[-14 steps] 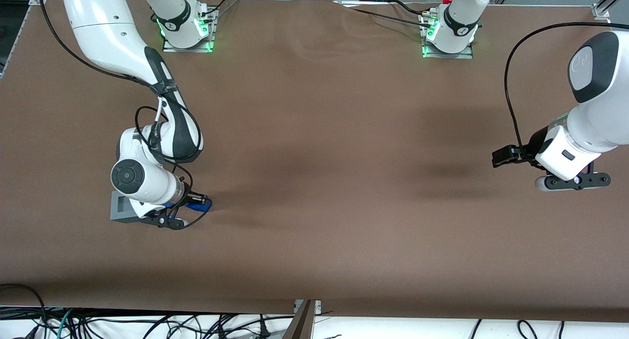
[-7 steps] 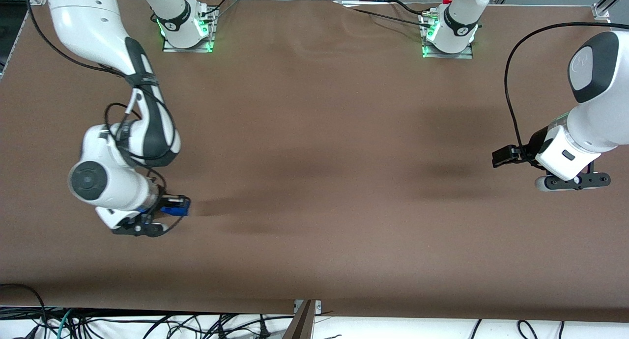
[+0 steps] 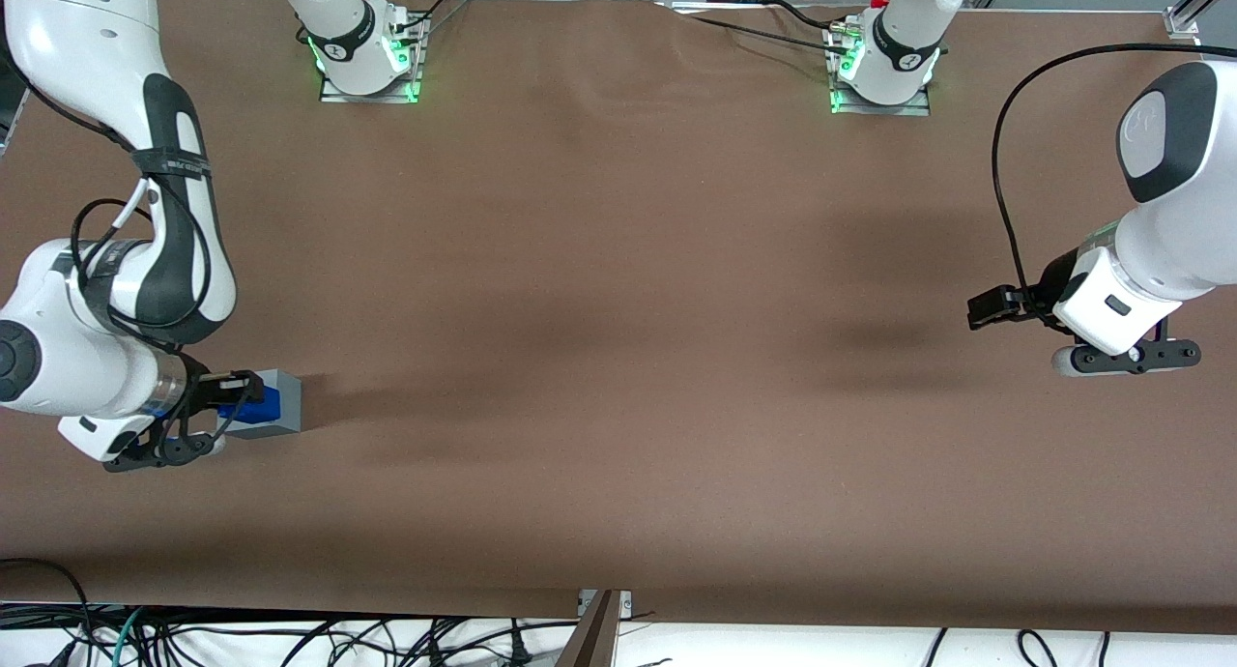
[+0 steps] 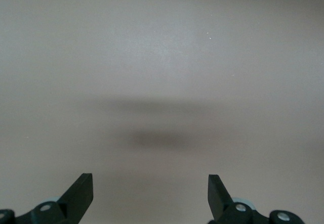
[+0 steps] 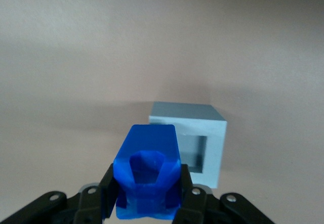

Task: Insert blue part into gray base with right arm
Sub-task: 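Lift the blue part and carry it over the gray base's socket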

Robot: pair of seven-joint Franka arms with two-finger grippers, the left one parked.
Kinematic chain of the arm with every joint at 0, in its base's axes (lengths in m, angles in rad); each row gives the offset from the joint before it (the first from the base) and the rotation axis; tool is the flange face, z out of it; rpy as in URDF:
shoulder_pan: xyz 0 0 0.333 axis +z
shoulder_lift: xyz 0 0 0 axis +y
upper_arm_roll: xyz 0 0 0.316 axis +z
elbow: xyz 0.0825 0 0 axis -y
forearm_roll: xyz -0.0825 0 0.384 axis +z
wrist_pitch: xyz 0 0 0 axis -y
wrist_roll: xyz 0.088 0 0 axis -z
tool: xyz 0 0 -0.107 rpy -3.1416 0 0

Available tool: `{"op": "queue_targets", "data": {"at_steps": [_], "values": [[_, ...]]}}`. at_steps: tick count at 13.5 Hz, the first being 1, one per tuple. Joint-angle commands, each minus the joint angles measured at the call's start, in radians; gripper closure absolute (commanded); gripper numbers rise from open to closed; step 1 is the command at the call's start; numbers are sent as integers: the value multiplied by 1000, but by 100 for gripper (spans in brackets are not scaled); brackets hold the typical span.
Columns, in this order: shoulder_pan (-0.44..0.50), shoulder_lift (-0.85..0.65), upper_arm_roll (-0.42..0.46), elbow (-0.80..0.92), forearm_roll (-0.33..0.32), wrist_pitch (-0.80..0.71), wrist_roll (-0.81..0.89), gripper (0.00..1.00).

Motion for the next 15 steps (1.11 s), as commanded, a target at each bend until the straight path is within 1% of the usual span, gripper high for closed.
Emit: {"op": "queue_targets", "data": {"at_steps": [1, 4, 9, 15], "values": [[-24, -16, 0, 0, 6, -27, -67, 73], [-47, -8, 0, -3, 8, -26, -68, 72], [-52, 15, 0, -11, 12, -9, -8, 72], [-52, 30, 0, -11, 12, 14, -2, 72]]}}
